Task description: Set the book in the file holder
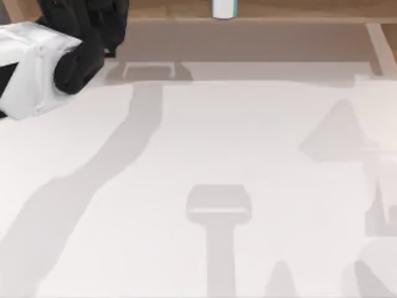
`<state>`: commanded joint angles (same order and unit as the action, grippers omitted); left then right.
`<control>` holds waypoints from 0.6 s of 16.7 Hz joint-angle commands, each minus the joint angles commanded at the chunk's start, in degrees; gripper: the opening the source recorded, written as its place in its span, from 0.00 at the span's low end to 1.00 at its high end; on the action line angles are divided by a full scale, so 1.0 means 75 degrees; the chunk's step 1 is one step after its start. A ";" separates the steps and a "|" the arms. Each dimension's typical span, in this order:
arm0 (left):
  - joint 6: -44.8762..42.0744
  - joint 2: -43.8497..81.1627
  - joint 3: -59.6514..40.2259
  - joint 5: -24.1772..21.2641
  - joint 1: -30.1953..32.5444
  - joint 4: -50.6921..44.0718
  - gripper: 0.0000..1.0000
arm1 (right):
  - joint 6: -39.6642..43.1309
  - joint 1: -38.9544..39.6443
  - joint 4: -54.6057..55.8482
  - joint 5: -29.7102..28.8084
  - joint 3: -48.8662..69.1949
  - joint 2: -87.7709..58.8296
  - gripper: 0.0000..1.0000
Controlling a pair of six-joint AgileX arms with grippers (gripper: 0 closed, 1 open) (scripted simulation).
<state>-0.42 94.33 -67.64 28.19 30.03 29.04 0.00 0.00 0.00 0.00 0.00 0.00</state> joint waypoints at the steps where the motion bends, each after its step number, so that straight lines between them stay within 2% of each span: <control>1: -0.0004 0.0757 -0.0501 0.0207 0.0223 0.0216 1.00 | 0.0000 0.0000 0.0000 0.0000 0.0000 0.0000 1.00; 6: -0.0026 0.3666 -0.2451 0.1017 0.1085 0.1058 1.00 | 0.0000 0.0000 0.0000 0.0000 0.0000 0.0000 1.00; 10: -0.0036 0.4586 -0.3112 0.1290 0.1377 0.1344 1.00 | 0.0000 0.0000 0.0000 0.0000 0.0000 0.0000 1.00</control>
<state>-0.69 128.73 -90.98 37.87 40.35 39.13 0.00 0.00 0.00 0.00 0.00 0.00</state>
